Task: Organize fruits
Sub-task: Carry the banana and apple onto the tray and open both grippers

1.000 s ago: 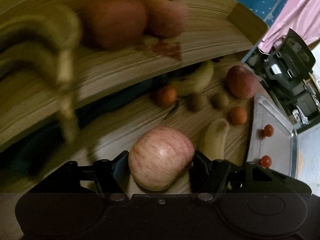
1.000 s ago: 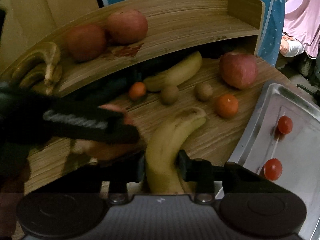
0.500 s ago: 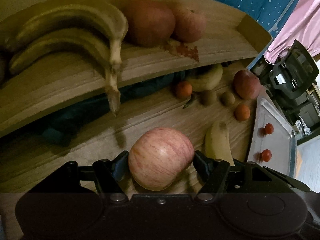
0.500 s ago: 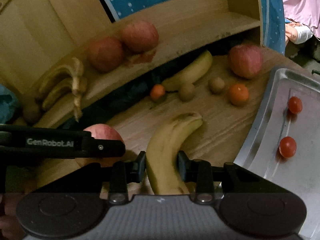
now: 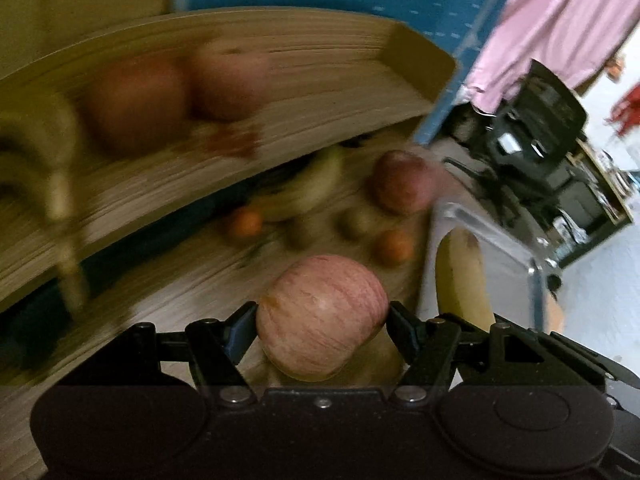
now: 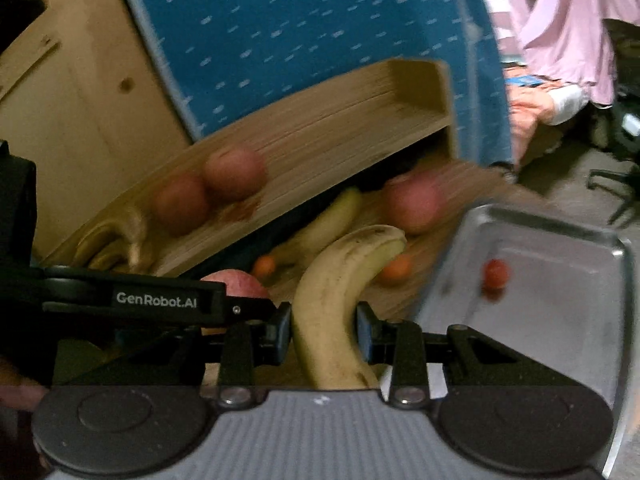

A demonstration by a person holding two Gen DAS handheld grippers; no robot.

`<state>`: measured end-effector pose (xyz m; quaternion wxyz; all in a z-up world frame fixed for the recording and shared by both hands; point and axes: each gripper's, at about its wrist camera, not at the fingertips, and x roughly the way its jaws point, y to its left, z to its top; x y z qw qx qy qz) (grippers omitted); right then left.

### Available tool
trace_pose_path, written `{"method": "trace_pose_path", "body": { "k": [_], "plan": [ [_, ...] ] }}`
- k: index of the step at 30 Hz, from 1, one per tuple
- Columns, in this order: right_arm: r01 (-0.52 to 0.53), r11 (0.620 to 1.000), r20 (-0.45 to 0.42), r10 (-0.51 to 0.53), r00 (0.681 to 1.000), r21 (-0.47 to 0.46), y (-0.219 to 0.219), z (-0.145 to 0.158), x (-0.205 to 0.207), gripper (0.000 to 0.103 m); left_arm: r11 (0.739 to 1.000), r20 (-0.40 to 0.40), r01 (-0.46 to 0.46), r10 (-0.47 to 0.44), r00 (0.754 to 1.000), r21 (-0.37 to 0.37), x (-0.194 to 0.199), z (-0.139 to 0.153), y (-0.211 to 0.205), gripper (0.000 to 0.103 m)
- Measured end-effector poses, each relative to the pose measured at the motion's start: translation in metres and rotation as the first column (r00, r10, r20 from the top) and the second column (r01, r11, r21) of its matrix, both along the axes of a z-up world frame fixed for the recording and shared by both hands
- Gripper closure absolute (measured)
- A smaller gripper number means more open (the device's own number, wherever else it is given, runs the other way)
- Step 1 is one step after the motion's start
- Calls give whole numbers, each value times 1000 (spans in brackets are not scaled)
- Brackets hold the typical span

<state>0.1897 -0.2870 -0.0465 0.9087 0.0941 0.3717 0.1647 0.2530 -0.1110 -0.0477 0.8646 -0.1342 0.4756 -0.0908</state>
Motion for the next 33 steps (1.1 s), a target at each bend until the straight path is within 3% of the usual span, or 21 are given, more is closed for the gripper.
{"method": "trace_pose_path", "body": {
  "k": [8, 15, 33],
  "plan": [
    [151, 986, 11, -151, 988, -64, -68, 0, 9, 66, 991, 27, 135, -135, 991, -14, 23, 1, -62, 32],
    [200, 972, -1, -202, 979, -124, -114, -10, 27, 66, 978, 12, 210, -210, 978, -12, 32, -10, -103, 32],
    [166, 976, -79, -179, 981, -142, -131, -41, 59, 66, 971, -23, 237, -237, 971, 22, 61, -28, -133, 32]
  ]
}}
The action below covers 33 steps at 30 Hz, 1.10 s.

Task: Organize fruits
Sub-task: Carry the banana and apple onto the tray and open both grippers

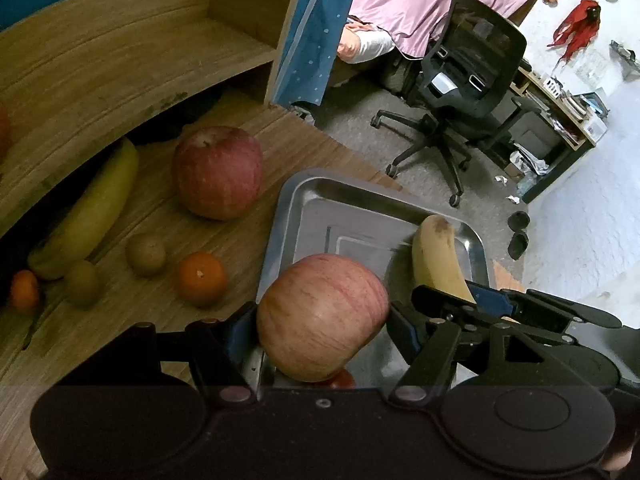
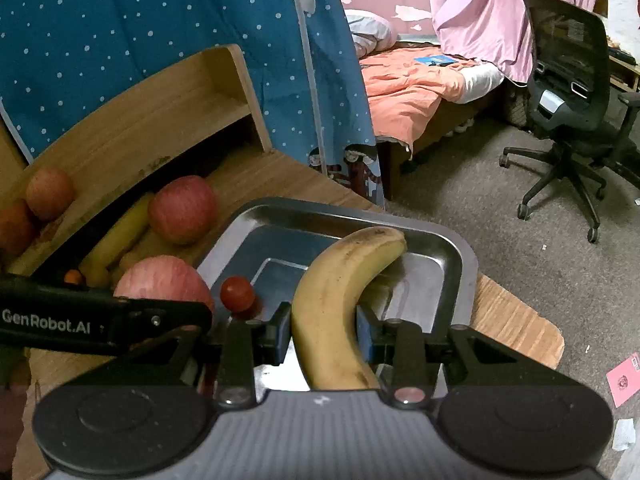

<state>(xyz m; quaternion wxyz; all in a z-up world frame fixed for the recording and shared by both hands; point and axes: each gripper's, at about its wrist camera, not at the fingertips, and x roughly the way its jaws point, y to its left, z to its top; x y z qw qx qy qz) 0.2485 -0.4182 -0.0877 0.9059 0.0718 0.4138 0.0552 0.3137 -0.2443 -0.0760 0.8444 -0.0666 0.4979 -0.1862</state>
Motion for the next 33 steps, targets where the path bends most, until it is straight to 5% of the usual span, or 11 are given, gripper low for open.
{"method": "trace_pose_path", "body": {
  "k": [18, 23, 33],
  "plan": [
    [-27, 1000, -20, 27, 999, -3, 3, -7, 2, 64, 1000, 4, 6, -6, 1000, 11, 1, 1, -8, 27],
    [-34, 999, 8, 34, 999, -16, 5, 1, -6, 58, 1000, 30, -8, 8, 1000, 11, -7, 11, 0, 23],
    [0, 999, 59, 2, 998, -46, 18, 24, -39, 29, 996, 97, -84, 82, 992, 17, -45, 36, 45, 15]
  ]
}}
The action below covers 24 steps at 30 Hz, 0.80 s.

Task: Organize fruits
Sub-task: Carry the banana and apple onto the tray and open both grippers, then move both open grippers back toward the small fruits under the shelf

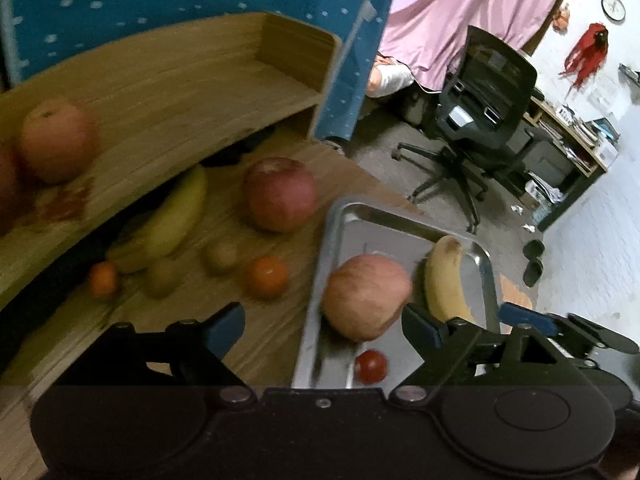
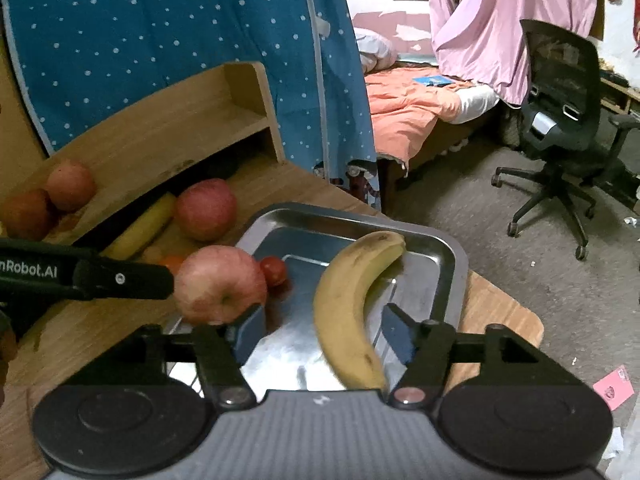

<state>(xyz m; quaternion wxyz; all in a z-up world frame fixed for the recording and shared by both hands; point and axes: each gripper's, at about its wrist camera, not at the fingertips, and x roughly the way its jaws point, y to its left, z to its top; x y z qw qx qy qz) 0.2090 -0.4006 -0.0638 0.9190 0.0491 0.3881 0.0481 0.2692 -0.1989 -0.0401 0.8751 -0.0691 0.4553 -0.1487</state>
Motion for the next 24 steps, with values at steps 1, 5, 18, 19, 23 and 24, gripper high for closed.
{"method": "trace_pose_path", "body": {
  "k": [1, 5, 18, 19, 23, 24],
  "plan": [
    [4, 1000, 4, -4, 1000, -2, 3, 2, -5, 24, 1000, 3, -4, 4, 1000, 2, -5, 1, 5, 14],
    [16, 1000, 15, -16, 1000, -5, 16, 11, -28, 16, 1000, 26, -25, 25, 999, 15, -29, 8, 27, 4],
    [38, 999, 0, -38, 999, -31, 78, 25, -111, 2, 997, 12, -70, 70, 997, 29, -113, 8, 102, 1],
    [40, 999, -8, -40, 999, -34, 82, 25, -116, 1, 996, 9, -77, 77, 997, 32, -120, 6, 109, 1],
    [37, 998, -47, -39, 998, -50, 100, 25, -135, 1, 993, -12, -110, 111, 994, 48, -140, 0, 132, 1],
    [32, 998, -58, -35, 998, -53, 104, 24, -140, 1, 991, -18, -120, 121, 992, 52, -144, -1, 137, 1]
  ]
}}
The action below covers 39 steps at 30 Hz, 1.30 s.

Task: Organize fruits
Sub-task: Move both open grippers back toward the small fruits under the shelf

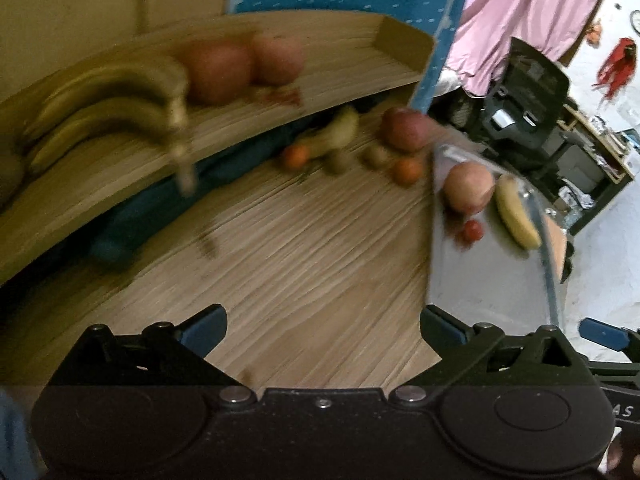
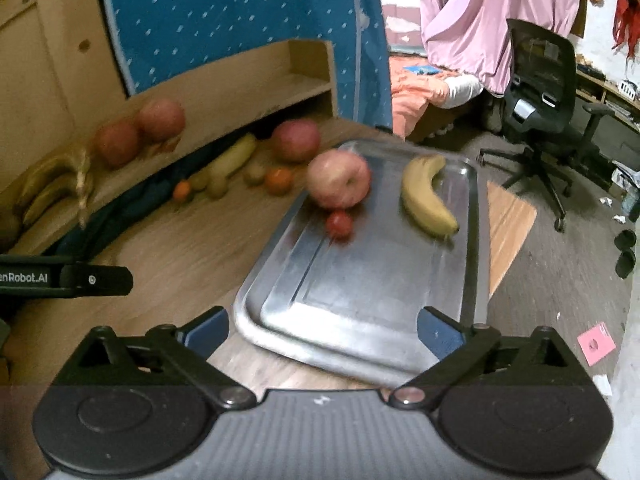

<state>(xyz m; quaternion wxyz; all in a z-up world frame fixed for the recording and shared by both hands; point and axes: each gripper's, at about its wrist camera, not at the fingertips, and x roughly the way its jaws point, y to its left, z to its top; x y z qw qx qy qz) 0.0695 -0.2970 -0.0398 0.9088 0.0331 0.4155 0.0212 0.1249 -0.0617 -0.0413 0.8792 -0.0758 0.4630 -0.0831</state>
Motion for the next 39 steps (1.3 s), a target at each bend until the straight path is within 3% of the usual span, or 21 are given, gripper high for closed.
{"method": "trace_pose_path", "body": {
  "k": [14, 39],
  "plan": [
    [-80, 997, -134, 79, 988, -1, 44, -9, -17, 0, 994, -42, -102, 104, 994, 30, -34, -6, 47, 1],
    [-287, 958, -168, 286, 943, 18, 79, -14, 33, 0, 968, -87, -246, 249, 965, 52, -13, -13, 59, 1]
  ]
}}
